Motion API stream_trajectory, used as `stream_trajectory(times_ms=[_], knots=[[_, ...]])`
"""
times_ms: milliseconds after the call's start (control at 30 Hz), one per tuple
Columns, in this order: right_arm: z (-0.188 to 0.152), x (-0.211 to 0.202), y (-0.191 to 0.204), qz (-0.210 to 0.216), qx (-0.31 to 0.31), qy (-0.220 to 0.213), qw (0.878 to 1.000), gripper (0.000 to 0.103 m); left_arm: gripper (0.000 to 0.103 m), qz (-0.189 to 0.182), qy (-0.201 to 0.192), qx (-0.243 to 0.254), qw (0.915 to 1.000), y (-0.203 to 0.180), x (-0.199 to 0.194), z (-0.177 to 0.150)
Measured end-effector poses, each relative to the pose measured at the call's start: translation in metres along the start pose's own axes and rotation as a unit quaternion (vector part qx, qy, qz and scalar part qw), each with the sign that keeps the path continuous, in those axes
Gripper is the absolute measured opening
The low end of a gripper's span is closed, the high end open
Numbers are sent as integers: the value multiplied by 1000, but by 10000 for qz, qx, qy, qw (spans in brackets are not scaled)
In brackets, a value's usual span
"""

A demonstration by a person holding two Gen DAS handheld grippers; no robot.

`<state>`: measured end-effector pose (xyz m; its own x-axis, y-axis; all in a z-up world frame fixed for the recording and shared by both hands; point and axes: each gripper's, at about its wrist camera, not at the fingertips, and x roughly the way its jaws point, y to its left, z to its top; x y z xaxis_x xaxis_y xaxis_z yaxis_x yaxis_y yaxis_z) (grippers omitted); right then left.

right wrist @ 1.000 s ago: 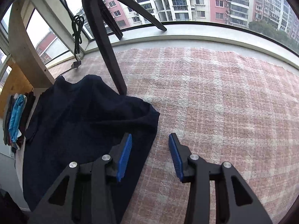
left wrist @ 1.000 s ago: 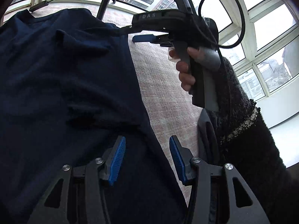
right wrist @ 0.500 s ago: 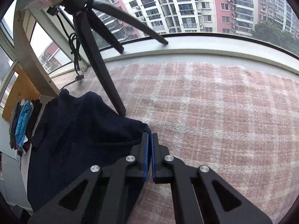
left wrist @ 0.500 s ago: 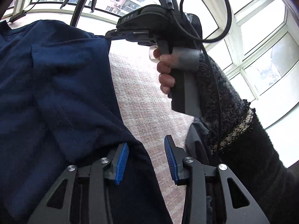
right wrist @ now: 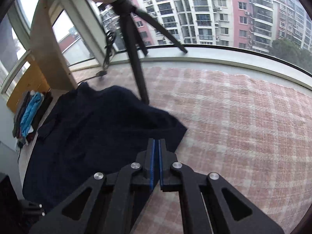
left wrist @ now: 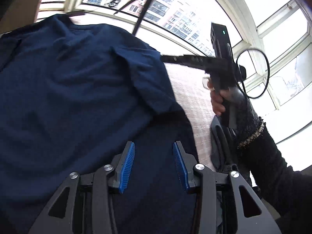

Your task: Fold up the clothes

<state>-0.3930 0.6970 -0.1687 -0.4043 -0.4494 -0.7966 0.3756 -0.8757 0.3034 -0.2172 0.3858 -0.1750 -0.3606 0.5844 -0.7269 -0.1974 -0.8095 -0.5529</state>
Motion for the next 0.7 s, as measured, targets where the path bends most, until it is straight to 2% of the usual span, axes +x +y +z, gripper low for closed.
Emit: stream_trajectory(times_ms=[67,100,200,300,433,500,567,600,633,700], knots=[[-16,10,19,194,-227,273,9992,15,40,156,-123,-372,9991,29,-33,-6],[-23,15,23,136,-283,297,9991,16,40,159,-218,-560,9981,42,-50,-10],[-31,19,30,-198,-372,340,9985,17,44,515,-594,-996,9919,79,-103,-30],[-24,6,24,-350,-83,224,9991,17,45,982,-899,-1409,9810,115,-157,-56],[-24,-44,28,-190,214,-137,9995,18,46,1694,-1178,-1668,9642,160,-228,-102],[-27,-68,39,-249,250,-295,9989,22,48,2005,-1143,-1770,9568,181,-251,-128],[-29,-84,60,-231,190,-346,9990,31,48,2313,-1107,-1870,9483,203,-273,-155],[-30,-88,73,-179,124,-340,9992,32,49,2459,-1086,-1922,9438,214,-284,-168],[-30,-93,87,-126,57,-333,9993,32,48,2505,-1028,-2018,9413,224,-289,-181],[-26,-83,122,-38,-44,-277,9996,32,48,2482,-933,-2050,9422,237,-294,-201]])
